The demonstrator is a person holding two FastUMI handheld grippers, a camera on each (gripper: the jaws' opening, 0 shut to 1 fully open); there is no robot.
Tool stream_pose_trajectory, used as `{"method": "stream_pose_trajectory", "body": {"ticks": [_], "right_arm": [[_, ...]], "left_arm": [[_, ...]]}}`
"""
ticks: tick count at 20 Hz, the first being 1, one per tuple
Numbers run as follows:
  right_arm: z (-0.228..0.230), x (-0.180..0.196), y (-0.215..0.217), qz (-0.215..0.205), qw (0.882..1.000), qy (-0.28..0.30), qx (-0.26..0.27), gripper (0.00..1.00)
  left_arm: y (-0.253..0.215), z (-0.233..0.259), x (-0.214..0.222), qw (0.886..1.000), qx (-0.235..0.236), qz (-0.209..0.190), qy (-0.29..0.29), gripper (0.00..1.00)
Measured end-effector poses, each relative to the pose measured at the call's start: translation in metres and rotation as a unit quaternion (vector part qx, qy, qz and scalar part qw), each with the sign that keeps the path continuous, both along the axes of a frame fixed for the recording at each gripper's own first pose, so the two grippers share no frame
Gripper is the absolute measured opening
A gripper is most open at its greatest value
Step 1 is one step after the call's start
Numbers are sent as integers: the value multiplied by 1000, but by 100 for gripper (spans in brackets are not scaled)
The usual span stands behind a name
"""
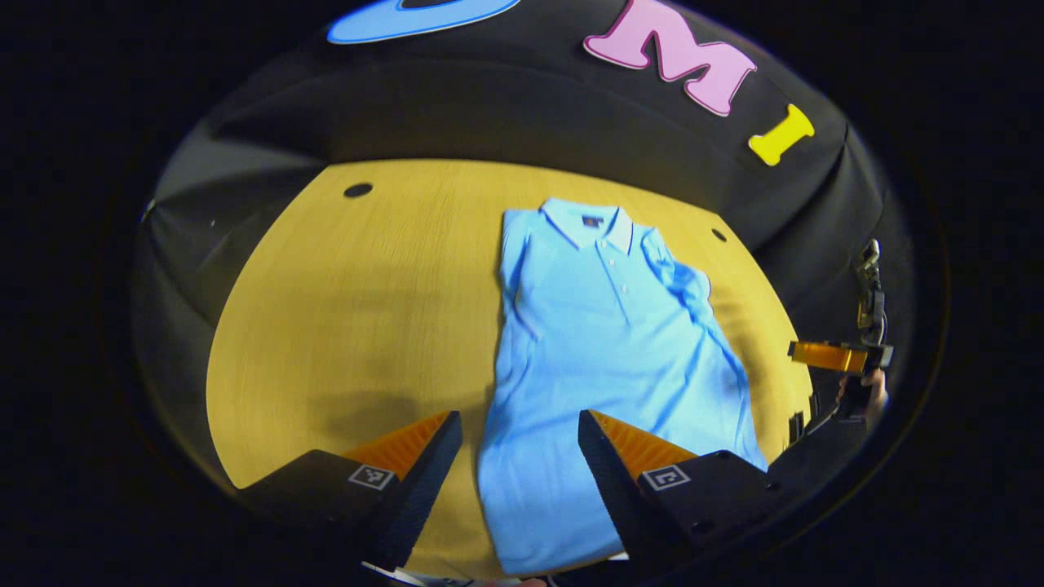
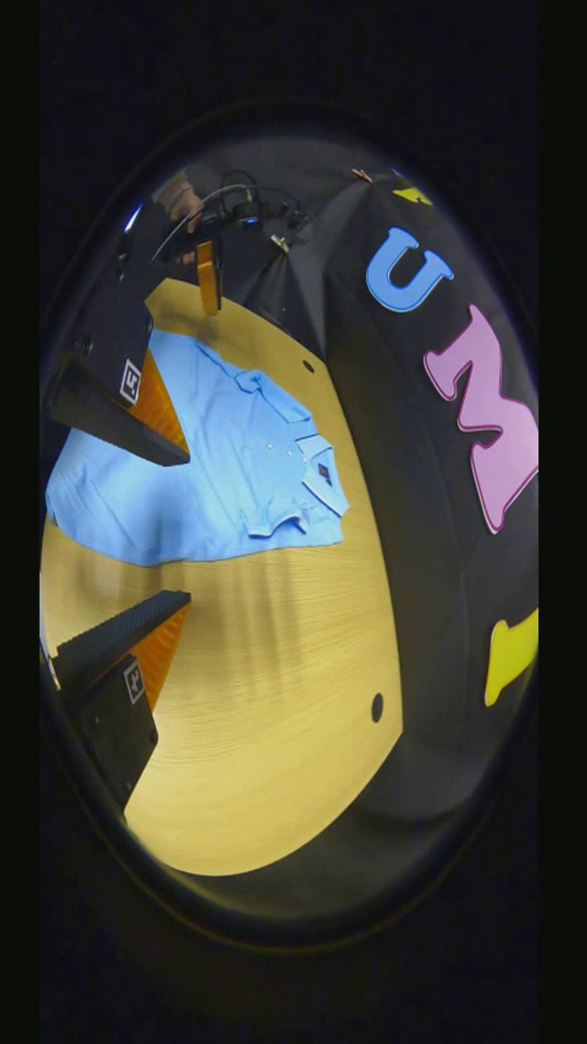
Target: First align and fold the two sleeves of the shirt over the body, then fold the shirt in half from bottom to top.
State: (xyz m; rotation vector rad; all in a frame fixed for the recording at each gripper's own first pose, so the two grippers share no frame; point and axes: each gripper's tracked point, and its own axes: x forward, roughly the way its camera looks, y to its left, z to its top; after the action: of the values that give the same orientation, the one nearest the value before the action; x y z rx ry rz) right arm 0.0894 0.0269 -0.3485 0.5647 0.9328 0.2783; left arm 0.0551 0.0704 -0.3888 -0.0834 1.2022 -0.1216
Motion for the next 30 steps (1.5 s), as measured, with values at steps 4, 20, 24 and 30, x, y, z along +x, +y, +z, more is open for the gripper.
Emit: {"method": "stream_pose_trajectory", "body": {"ticks": [4, 20, 24, 30], "right_arm": [[-21, -55, 15, 5, 998, 56, 26, 96], [-55, -181, 63, 50, 985, 159, 40, 96], [-54, -179, 72, 48, 986, 155, 47, 88], [-59, -173, 95, 44, 985, 151, 70, 74]], "left_arm": [[1, -18, -78, 998, -26, 21, 58, 96], [-23, -38, -150, 992, -36, -3, 121, 98], [-34, -38, -156, 991, -41, -8, 126, 97], [-43, -43, -150, 993, -49, -18, 108, 91]]}}
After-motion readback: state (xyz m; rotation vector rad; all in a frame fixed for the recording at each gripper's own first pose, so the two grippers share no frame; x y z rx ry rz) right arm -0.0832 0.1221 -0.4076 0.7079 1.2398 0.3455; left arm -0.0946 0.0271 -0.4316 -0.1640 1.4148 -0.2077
